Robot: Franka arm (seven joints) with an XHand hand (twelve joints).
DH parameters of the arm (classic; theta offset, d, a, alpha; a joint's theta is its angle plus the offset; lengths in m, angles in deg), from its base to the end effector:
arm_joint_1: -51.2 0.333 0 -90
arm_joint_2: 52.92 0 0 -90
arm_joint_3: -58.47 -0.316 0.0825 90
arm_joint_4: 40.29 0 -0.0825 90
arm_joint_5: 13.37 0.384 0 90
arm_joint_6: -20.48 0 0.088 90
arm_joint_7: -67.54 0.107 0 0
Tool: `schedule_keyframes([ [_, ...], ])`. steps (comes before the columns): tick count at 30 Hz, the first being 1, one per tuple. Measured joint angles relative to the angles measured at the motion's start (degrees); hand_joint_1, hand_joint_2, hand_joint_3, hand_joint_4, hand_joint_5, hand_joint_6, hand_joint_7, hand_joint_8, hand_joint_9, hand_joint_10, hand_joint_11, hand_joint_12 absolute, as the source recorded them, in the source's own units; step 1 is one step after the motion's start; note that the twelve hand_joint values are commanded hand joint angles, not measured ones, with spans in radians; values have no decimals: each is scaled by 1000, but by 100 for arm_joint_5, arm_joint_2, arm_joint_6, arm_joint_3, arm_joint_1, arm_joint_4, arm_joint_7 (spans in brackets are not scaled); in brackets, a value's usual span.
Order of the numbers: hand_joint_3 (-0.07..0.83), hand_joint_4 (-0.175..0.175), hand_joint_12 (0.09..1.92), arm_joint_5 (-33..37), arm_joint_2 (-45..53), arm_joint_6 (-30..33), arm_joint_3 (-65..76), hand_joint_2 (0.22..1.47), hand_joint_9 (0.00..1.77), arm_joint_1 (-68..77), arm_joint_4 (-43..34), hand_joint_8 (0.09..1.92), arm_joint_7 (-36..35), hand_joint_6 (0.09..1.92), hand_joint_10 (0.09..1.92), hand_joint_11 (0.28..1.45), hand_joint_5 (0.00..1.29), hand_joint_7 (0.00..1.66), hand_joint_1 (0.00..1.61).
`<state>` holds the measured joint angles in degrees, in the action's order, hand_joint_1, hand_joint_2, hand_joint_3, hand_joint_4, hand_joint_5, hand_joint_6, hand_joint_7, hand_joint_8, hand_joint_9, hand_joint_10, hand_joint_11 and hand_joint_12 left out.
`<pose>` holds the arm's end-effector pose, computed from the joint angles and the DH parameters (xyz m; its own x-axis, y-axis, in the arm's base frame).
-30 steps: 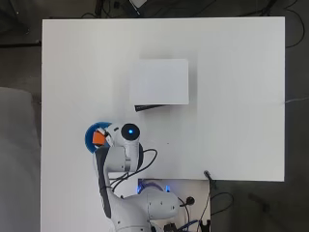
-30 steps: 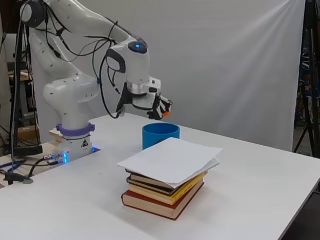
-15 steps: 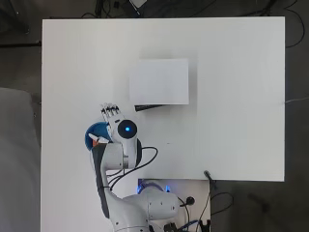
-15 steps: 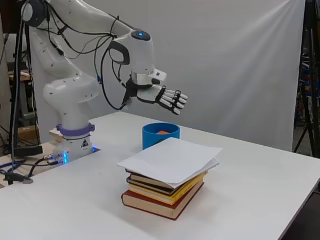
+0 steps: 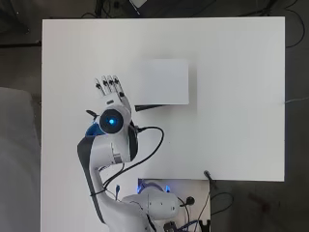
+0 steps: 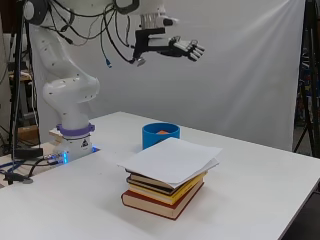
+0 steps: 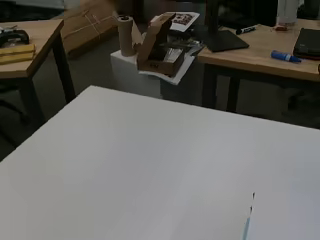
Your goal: Teleoperate dual arm-hand system to pick and place objects
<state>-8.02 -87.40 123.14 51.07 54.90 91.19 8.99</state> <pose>0.3695 0.0899 0.5751 0.3775 0.9236 0.0664 0.9216 -0.3817 0.0708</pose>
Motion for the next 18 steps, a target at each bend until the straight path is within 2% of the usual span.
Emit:
schedule_keyframes([
  [4, 12, 64, 87, -12, 387, -582, 478, 969, 326, -39, -887, 87, 25, 87, 87, 409, 148, 217, 98],
  [7, 12, 64, 87, -213, 684, -1035, 641, 981, 305, -74, -1270, 87, 280, 87, 87, 396, 144, 192, 107],
  [18, 16, 80, 87, -627, 860, -1149, 1099, 1029, 280, -185, -1383, 87, 565, 87, 87, 384, 156, 157, 133],
])
